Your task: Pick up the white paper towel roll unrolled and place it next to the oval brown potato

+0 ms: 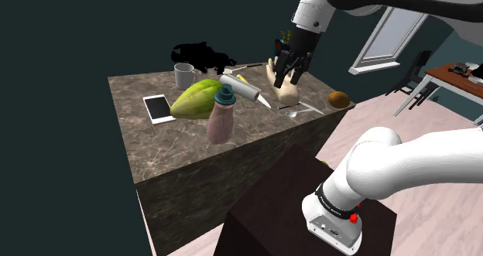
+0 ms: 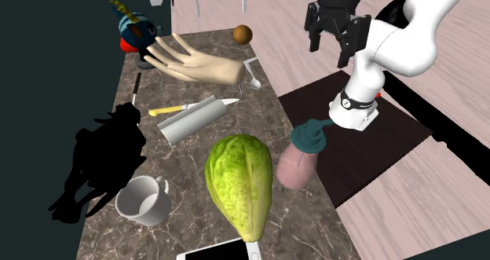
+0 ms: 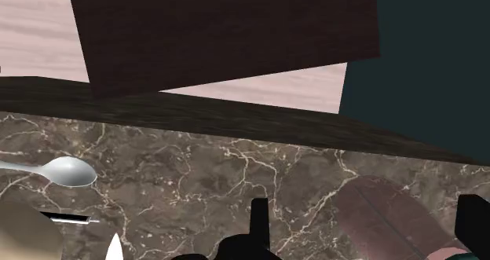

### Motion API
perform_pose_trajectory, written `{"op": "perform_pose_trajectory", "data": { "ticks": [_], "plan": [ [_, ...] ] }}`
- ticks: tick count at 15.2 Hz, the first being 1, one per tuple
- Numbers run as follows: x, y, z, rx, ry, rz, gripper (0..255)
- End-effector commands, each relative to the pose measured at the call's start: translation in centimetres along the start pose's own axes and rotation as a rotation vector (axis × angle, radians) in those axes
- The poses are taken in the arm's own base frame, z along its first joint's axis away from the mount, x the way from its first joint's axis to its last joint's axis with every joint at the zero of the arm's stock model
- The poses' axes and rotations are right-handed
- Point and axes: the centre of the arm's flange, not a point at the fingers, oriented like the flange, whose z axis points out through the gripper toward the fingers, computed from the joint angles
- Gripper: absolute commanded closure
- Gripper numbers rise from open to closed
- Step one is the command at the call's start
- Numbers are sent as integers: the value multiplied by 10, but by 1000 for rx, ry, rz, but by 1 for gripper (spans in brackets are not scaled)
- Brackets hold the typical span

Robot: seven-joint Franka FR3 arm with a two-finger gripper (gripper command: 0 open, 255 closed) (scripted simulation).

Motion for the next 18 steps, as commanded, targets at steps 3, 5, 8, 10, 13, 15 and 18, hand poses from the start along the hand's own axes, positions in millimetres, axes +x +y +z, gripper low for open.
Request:
{"op": "perform_pose_trajectory", "data": {
  "ticks": [3,5,8,10,13,15,18],
  "plan": [
    [18,2,15,-52,5,-28,0],
    [37,4,30,-104,11,-56,0],
    [65,7,53,-182,19,-98,0],
    [84,10,67,-233,25,-126,0],
    [112,14,89,-311,33,-168,0],
    [131,18,103,-363,38,-196,0],
    [161,23,123,-441,46,-238,0]
  ]
}}
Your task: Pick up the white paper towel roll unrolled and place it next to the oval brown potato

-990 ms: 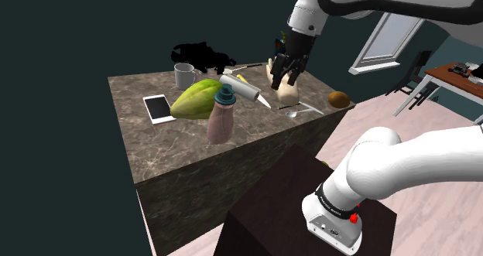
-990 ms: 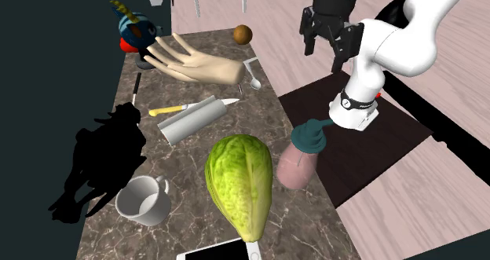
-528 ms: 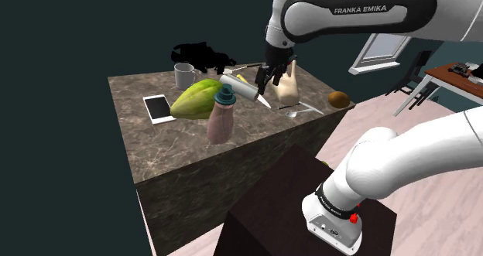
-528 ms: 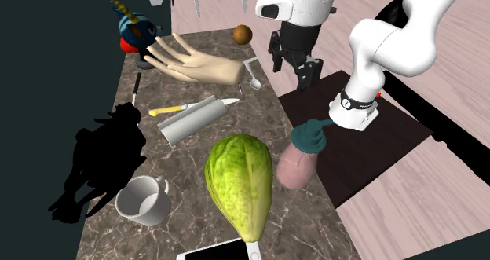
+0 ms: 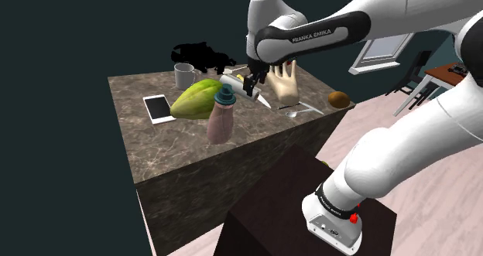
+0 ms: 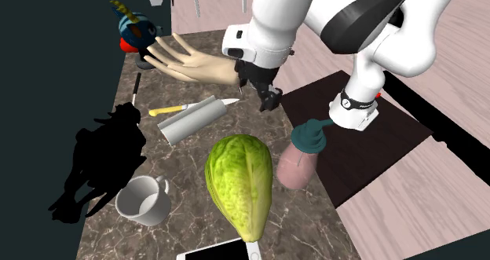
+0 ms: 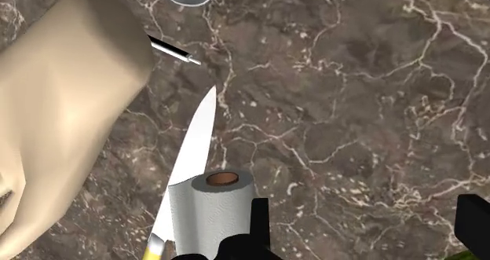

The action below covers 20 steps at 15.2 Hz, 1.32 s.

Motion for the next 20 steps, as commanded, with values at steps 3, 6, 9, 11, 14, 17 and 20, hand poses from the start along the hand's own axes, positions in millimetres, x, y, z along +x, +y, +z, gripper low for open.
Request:
{"op": "perform_pose_trajectory", "data": {
  "ticks": [3,6,9,11,14,17,20],
  "plan": [
    [40,3,31,-106,13,-59,0],
    [68,7,53,-184,21,-101,0],
    [96,11,74,-262,30,-142,0],
    [116,14,89,-313,35,-170,0],
    [122,18,103,-328,37,-178,0],
    [123,23,118,-328,37,-178,0],
    [124,27,130,-328,37,-178,0]
  ]
}}
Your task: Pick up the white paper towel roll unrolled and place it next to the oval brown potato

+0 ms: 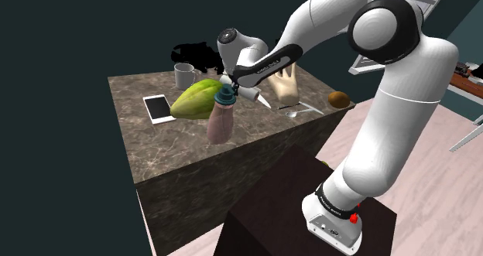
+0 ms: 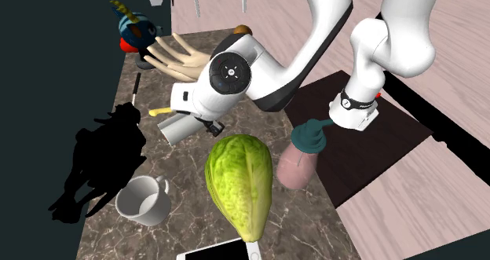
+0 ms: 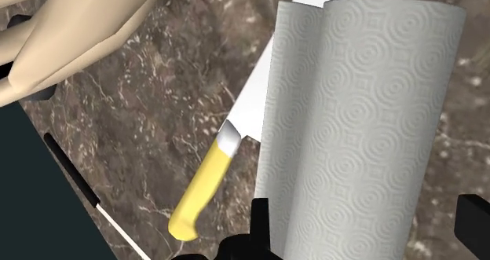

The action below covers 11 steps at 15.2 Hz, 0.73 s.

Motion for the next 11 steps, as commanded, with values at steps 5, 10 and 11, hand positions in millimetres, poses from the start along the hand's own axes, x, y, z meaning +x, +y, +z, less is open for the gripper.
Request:
{"op": "perform_pose_trajectory", "data": {
  "ticks": [5,10,11],
  "plan": [
    [0,-1,5,0,1,0,0],
    [0,-1,5,0,1,0,255],
    [0,-1,5,0,1,0,255]
  ]
}}
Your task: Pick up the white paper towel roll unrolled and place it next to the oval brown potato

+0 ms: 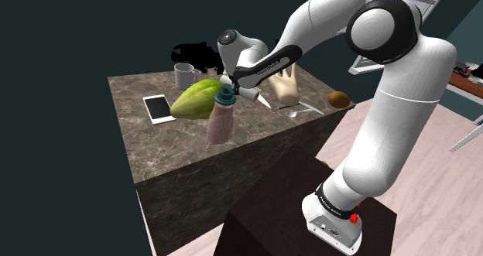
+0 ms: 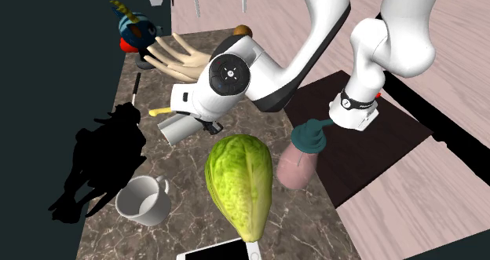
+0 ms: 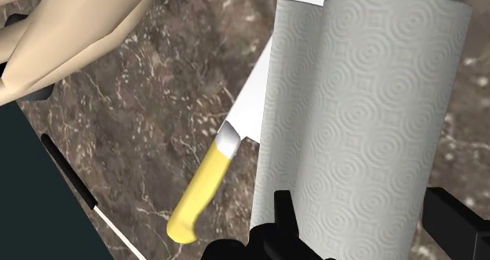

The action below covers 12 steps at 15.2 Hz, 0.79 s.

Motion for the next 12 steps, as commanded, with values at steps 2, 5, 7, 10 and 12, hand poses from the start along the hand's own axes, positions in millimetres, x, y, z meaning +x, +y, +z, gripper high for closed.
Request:
{"op": "perform_pose_trajectory", "data": {
  "ticks": [2,5,7,10,12],
  "plan": [
    [0,0,0,0,-1,-1,255],
    [0,0,0,0,-1,-1,255],
    [-1,3,-4,0,-1,-1,255],
    [-2,11,-17,0,-1,-1,255],
    [-2,17,-26,0,-1,-1,255]
  ]
}}
